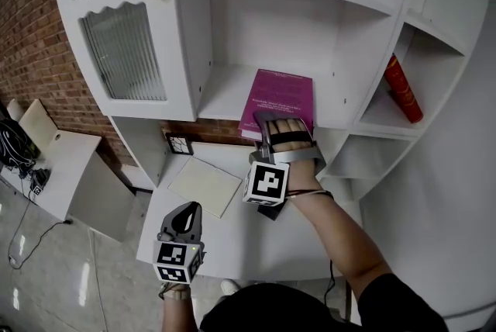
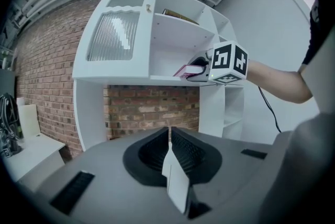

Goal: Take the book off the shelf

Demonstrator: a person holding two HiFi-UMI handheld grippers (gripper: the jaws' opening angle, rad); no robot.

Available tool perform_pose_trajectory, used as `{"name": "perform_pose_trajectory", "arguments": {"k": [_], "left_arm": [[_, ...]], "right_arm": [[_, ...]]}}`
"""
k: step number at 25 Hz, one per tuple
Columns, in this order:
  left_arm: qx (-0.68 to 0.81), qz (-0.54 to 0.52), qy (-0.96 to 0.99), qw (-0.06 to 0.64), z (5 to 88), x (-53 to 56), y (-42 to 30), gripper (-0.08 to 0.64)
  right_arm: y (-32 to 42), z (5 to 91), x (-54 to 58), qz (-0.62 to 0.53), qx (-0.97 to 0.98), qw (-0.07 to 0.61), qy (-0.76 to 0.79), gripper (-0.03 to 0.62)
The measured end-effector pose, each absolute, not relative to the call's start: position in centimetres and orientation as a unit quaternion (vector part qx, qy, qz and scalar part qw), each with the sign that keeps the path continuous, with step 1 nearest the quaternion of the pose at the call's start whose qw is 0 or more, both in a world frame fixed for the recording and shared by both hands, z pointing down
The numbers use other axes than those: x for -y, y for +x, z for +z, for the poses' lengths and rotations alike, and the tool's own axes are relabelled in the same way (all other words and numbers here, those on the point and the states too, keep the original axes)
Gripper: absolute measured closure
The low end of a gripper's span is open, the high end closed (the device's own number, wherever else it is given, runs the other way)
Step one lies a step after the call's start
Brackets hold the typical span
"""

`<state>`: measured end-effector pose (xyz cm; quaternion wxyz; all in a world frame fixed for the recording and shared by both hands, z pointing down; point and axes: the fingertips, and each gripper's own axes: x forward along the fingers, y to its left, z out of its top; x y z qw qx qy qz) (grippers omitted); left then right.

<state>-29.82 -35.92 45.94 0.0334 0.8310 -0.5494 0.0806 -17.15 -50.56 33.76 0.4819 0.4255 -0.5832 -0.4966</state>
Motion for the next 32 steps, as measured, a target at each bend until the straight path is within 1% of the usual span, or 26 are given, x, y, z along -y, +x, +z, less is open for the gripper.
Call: {"name": "perform_pose_trajectory", "arguments": {"k": [25, 32], "left_arm": [[0.531, 0.086, 0.843, 0.024, 45.2, 28.1, -20.7, 0.549], [0.522, 0.091, 0.848, 0.025, 45.6, 25.2, -19.0, 0.549]], "right_arm": [[-10.1, 34.7, 40.1, -0.509, 0.586, 0.47, 0.42, 0.426], [-9.3, 34.1, 36.4, -0.525, 0.581, 0.455, 0.425, 0.436]]}}
